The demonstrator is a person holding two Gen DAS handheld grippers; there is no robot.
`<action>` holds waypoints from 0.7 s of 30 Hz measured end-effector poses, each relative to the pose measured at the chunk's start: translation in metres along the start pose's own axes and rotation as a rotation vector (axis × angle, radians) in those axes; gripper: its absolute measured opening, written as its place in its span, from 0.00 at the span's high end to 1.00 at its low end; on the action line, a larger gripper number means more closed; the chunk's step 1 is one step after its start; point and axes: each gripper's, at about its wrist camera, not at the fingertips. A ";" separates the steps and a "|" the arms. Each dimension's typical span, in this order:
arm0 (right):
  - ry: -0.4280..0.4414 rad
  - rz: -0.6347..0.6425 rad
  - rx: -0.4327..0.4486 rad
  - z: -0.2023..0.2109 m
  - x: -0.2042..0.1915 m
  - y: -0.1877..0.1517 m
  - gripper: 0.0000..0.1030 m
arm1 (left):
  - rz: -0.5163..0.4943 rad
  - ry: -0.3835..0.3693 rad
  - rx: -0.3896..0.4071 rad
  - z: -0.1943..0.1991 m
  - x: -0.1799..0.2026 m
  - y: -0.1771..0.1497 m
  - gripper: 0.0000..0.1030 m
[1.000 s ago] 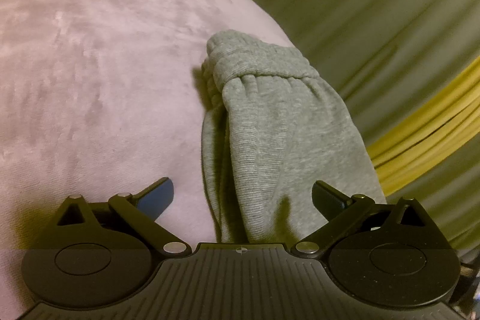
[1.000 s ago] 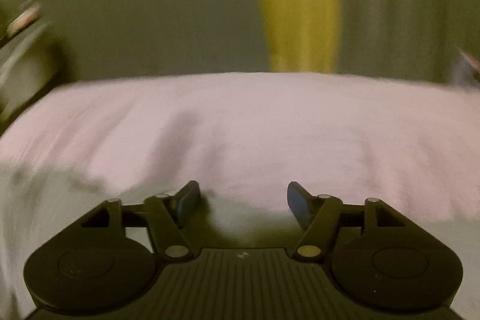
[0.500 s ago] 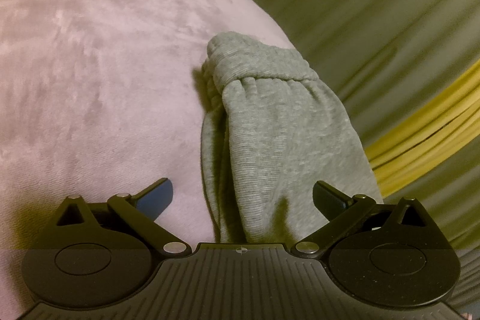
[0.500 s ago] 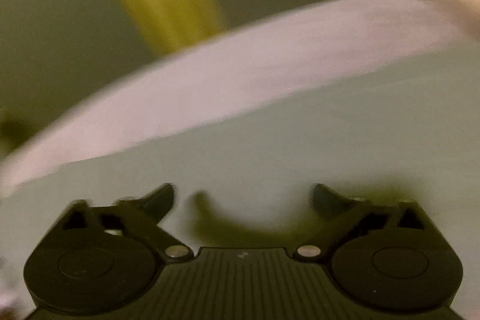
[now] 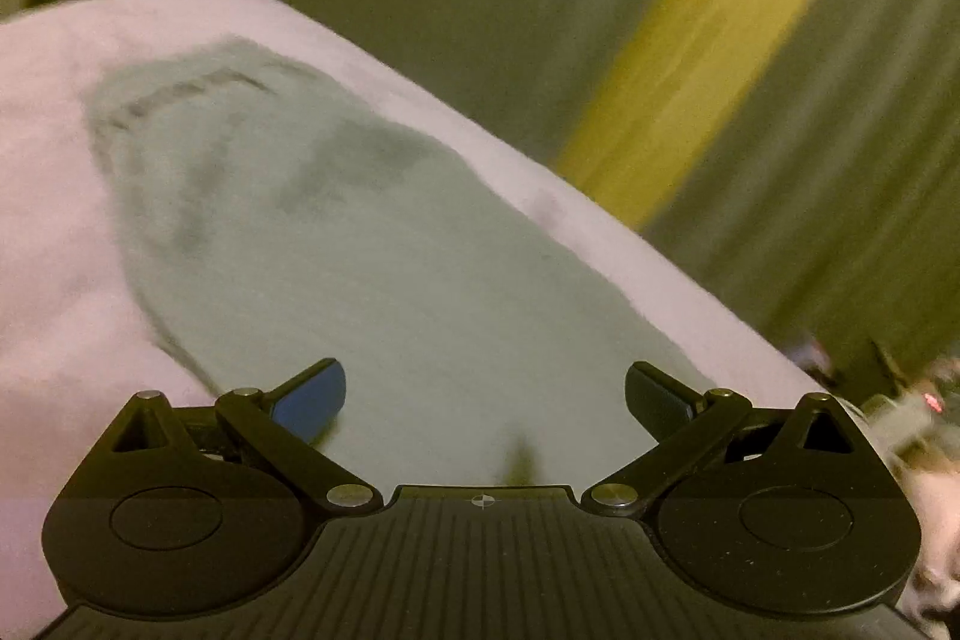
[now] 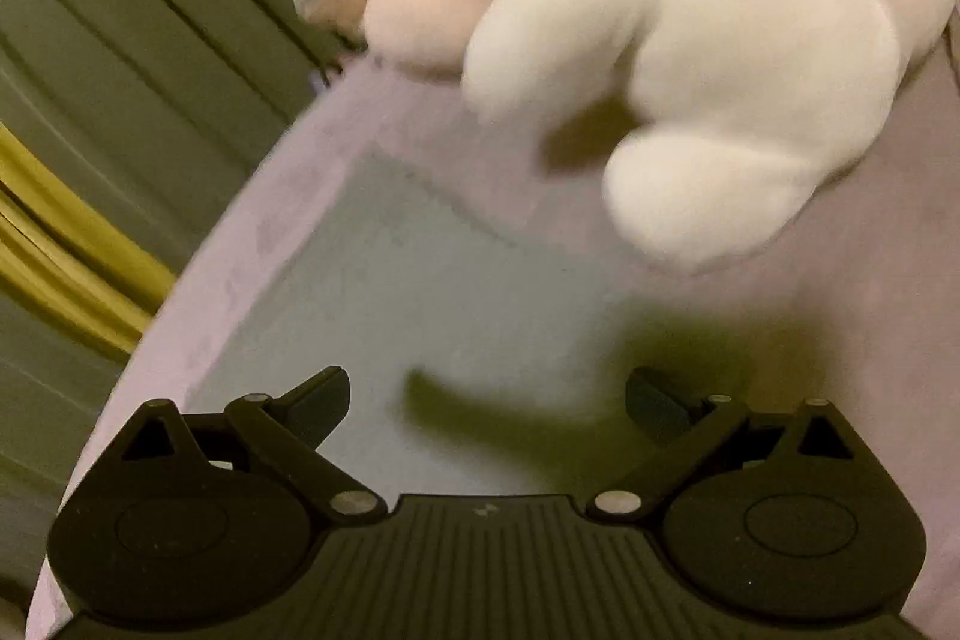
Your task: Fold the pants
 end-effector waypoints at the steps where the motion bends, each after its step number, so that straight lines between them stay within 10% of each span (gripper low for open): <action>1: 0.038 -0.008 -0.003 0.003 0.006 0.004 0.04 | 0.011 -0.022 -0.016 -0.003 0.002 -0.002 0.00; 11: 0.064 0.239 0.041 -0.015 -0.021 0.048 0.22 | 0.187 0.085 -0.033 -0.042 -0.030 -0.004 0.00; 20: 0.033 0.436 0.055 -0.074 -0.083 0.066 0.14 | 0.179 0.109 -0.030 -0.048 -0.029 -0.006 0.00; 21: 0.010 0.444 0.052 -0.079 -0.086 0.066 0.29 | 0.184 0.109 -0.031 -0.049 -0.030 -0.006 0.00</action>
Point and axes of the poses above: each gripper's, at about its wrist camera, not at the fingertips, and z roughly against the way its jaws point, x to its right, y to its top, and after that the axes turned 7 degrees about -z, right-handed
